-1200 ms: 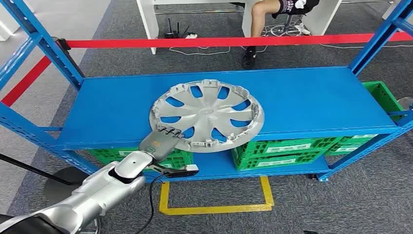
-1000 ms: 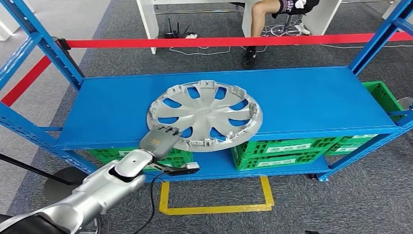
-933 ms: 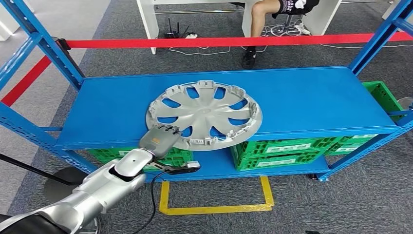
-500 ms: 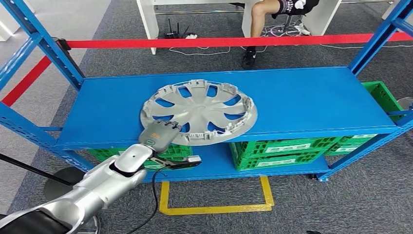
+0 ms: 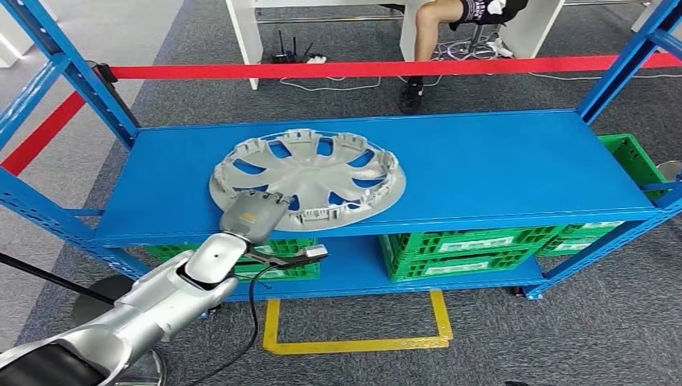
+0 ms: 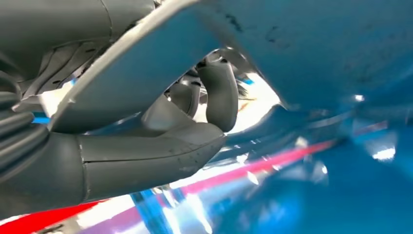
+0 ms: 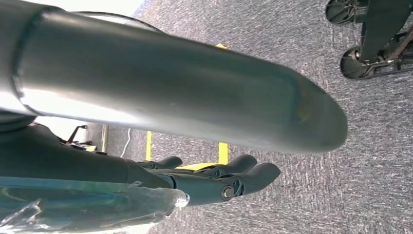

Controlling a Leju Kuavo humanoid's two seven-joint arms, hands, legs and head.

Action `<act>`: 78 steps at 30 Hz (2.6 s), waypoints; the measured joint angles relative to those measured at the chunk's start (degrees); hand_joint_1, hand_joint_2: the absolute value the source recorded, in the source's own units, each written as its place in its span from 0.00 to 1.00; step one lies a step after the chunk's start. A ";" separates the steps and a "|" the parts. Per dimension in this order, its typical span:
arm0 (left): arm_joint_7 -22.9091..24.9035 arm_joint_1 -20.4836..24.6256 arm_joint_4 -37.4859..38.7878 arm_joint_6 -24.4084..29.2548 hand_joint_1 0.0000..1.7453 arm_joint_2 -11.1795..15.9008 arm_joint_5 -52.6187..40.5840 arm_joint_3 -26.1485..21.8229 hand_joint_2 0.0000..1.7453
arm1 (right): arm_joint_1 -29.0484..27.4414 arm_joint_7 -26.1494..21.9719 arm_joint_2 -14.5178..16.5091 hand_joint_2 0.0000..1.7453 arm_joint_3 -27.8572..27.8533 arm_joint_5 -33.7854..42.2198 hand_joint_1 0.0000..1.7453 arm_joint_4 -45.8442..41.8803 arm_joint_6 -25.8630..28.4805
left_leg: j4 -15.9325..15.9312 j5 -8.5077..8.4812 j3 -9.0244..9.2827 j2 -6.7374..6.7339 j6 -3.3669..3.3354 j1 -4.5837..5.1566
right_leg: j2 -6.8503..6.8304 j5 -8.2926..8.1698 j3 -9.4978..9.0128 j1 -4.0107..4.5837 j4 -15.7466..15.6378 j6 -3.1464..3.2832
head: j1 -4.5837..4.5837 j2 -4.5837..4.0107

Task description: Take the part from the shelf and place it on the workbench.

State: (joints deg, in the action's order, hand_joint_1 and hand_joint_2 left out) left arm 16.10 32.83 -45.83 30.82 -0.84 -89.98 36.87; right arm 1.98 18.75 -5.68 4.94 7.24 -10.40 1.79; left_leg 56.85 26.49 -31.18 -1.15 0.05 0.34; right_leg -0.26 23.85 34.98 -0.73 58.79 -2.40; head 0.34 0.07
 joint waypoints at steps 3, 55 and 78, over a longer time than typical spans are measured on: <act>5.81 1.05 -6.41 0.04 1.00 2.98 0.02 4.82 1.00 | -0.07 0.00 0.00 0.00 0.00 -0.31 0.00 0.00 0.00 | 0.01 -0.03 -0.09 0.00 -0.01 0.00 | -0.01 -0.01 0.09 0.01 0.00 0.01 | 0.00 0.00; 22.95 14.93 -33.93 -0.80 1.00 18.48 0.17 29.91 1.00 | -0.06 0.00 0.00 0.00 0.02 -1.62 0.00 0.00 0.14 | 0.02 -0.05 -0.20 0.00 -0.03 0.01 | -0.01 -0.01 0.18 0.00 0.00 0.01 | 0.01 0.00; 8.45 9.65 -35.61 -2.09 1.00 16.64 0.19 20.93 1.00 | -0.02 0.00 0.11 0.00 0.02 -2.63 0.00 0.00 -0.38 | 0.02 -0.05 -0.22 0.00 -0.03 0.02 | -0.01 -0.02 0.20 0.00 0.00 0.01 | 0.00 0.00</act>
State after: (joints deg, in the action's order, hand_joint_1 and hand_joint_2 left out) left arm 24.56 42.47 -81.44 28.74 15.79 -89.79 57.80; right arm 1.96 18.75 -5.57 4.96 4.61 -10.40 1.41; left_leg 56.86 26.44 -31.40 -1.15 0.02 0.36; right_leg -0.27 23.84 35.18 -0.74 58.79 -2.39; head 0.34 0.07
